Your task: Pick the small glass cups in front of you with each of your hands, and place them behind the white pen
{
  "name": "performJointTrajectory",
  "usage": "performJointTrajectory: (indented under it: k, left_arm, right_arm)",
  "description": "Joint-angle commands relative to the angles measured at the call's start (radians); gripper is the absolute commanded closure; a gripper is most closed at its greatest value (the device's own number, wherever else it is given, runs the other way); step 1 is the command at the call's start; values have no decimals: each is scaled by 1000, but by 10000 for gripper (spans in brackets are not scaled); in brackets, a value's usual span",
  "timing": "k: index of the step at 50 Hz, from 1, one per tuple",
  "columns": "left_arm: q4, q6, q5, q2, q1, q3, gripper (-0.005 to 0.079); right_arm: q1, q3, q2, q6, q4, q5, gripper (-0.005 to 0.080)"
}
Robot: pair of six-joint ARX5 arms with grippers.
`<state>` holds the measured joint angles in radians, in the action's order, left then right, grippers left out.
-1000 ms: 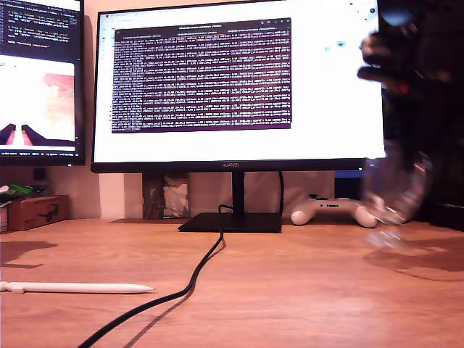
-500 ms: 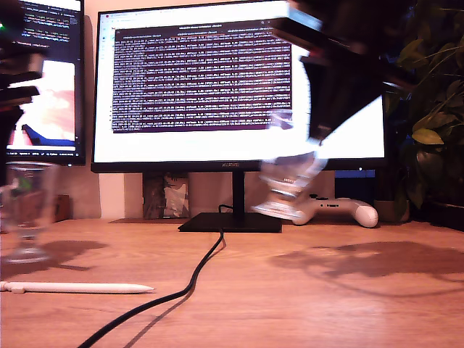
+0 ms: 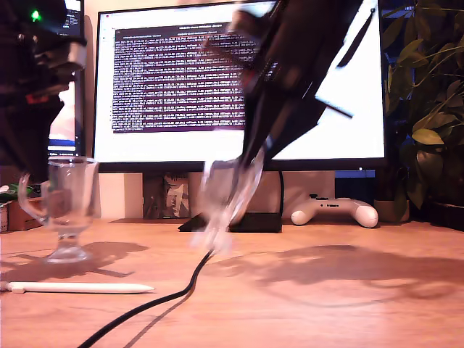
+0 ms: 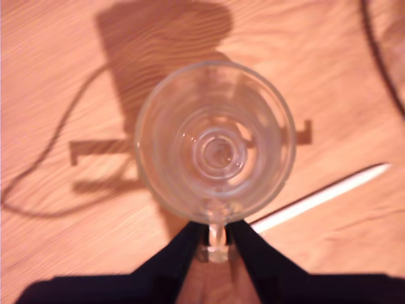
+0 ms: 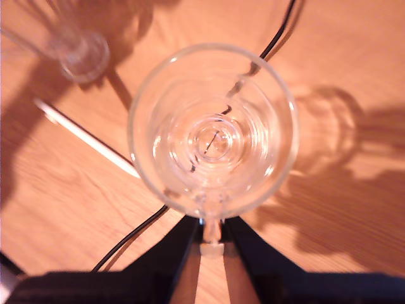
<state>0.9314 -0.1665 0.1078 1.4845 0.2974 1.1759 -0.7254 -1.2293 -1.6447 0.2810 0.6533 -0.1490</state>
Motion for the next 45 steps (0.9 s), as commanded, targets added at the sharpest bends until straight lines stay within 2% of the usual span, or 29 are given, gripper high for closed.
performJointTrajectory:
  k: [1,18,45]
  left_arm:
    - [-4,2,15,-25,9,18,765]
    - [15,2,44,-25,9,17,765]
    - [13,1,69,-25,9,2,765]
  right_arm:
    - [-20,-31,5,12,-31,-10,765]
    - [-72,-116,-60,31,-64,-29,765]
    - [-93,-129,-113,37,-87,-43,765]
